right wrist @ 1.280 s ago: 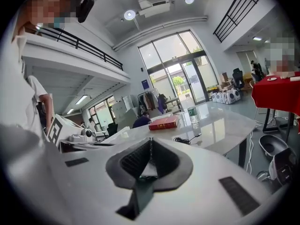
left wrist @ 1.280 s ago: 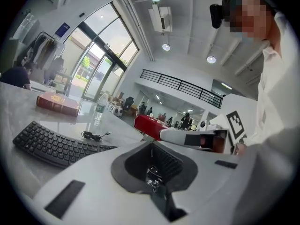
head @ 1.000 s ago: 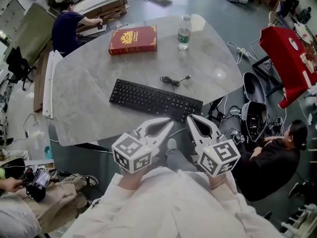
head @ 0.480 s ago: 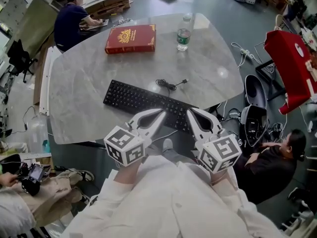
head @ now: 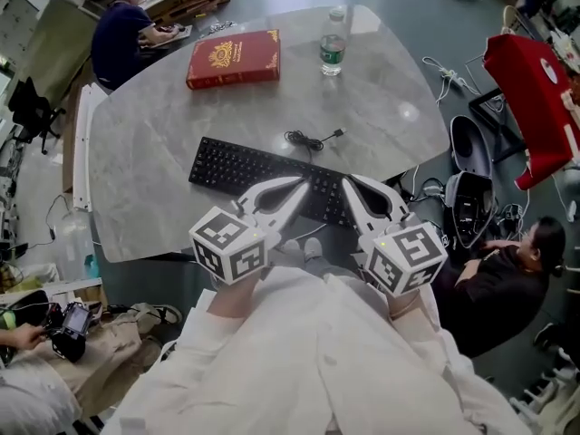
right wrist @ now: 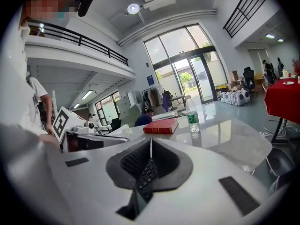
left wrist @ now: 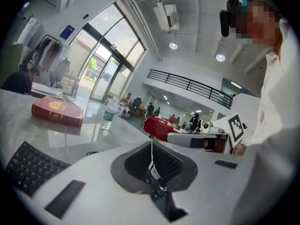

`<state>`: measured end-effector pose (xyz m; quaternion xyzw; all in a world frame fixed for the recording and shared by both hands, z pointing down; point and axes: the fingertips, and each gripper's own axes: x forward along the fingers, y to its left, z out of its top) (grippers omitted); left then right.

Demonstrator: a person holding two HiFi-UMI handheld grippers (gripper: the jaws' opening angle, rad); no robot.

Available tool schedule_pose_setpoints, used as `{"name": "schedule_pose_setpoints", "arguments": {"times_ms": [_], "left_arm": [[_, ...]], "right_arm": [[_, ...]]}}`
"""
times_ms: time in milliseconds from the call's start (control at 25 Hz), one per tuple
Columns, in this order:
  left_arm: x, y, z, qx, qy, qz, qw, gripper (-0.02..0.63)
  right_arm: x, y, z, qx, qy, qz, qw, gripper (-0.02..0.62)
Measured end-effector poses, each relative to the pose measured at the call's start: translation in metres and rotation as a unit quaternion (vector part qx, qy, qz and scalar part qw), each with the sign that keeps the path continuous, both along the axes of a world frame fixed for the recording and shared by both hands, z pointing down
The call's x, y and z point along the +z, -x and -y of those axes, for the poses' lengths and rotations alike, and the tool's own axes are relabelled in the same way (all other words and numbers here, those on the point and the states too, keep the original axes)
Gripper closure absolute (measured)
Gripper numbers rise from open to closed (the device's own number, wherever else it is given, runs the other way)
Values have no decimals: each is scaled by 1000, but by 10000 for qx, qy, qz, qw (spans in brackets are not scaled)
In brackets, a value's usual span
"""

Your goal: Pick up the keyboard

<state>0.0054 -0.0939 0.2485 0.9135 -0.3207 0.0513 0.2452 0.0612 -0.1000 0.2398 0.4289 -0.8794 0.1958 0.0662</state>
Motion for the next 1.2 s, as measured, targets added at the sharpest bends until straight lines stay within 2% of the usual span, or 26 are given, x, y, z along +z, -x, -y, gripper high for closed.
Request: {"name": "schedule_pose_setpoints", "arguments": {"times_ms": [320,680,1200], "left_arm": [[-5,-12,-6,509,28,60,9987,588],[1,-4,0,595,67,191,9980,588],[51,-6,-13,630,763,136,9950,589]], "right_arm": [[-1,-6,-2,315,100,58,9994,563],[13,-18,-13,525,318,38,9981,563],[60,-33,-22,750,921,-13,9929,563]]}}
